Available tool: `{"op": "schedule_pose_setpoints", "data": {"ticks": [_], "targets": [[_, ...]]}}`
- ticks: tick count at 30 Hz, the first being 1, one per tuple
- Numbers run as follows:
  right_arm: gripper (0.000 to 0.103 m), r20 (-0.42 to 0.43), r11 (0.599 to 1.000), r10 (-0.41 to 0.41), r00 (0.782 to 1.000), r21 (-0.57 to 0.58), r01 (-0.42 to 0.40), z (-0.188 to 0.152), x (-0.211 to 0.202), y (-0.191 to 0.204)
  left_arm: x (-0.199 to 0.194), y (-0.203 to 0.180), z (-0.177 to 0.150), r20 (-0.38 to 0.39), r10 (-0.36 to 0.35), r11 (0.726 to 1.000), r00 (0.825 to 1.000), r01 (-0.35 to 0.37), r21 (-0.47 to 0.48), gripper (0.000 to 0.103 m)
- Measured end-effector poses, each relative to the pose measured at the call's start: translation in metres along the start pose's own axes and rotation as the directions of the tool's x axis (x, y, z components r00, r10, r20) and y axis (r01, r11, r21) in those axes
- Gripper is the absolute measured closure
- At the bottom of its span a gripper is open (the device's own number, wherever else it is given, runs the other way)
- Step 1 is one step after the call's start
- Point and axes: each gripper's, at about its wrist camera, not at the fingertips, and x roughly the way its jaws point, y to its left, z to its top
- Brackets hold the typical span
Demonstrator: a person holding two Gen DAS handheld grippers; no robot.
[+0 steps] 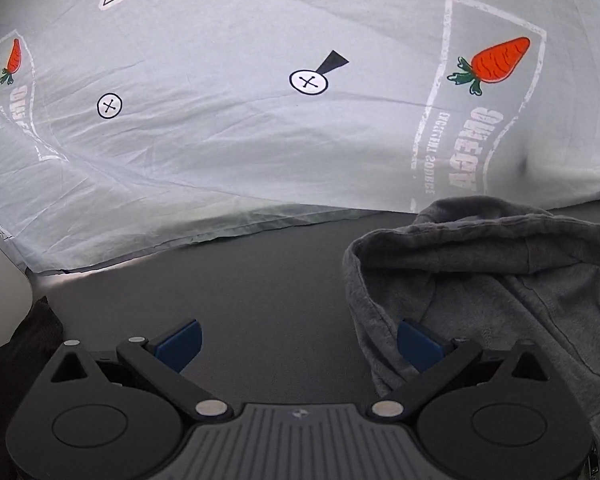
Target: Fold clothes
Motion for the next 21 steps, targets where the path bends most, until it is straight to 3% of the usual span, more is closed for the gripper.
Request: {"op": "schedule_pose_setpoints", "data": {"ticks": [4, 8, 10, 12, 15, 21], "targets": [[0.006, 0.004, 0.992, -0.076, 0.997, -0.098, 0.076, 0.006, 0.028, 0.011, 0.020, -0.010, 0.005, -0.003, 0.032, 0.999, 0.999, -0.032, 0.002, 0.000], [0.006, 0.014, 0.978, -0.164, 0.986, -0.125, 0.165, 0.019, 0.047, 0.009, 0.034, -0.014, 0.019, 0.027, 0.151, 0.987, 0.988, -0.152, 0.043, 0.000], [0.006, 0.048, 0.971, -0.196, 0.979, -0.129, 0.201, 0.024, 0.041, 0.005, 0.036, -0.008, 0.024, 0.044, 0.182, 0.981, 0.982, -0.184, 0.052, 0.000], [0.006, 0.085, 0.971, -0.202, 0.976, -0.112, 0.211, 0.027, 0.026, -0.001, 0.029, 0.005, 0.029, 0.055, 0.160, 0.986, 0.986, -0.162, 0.036, 0.000], [0.004, 0.161, 0.964, -0.228, 0.960, -0.104, 0.247, 0.026, -0.010, -0.009, -0.004, 0.012, 0.032, 0.145, 0.172, 0.984, 0.974, -0.177, 0.024, 0.000], [0.002, 0.266, 0.948, -0.287, 0.920, -0.061, 0.313, 0.019, -0.086, -0.027, -0.108, 0.018, 0.029, 0.335, 0.205, 0.978, 0.920, -0.209, -0.025, 0.000]]}}
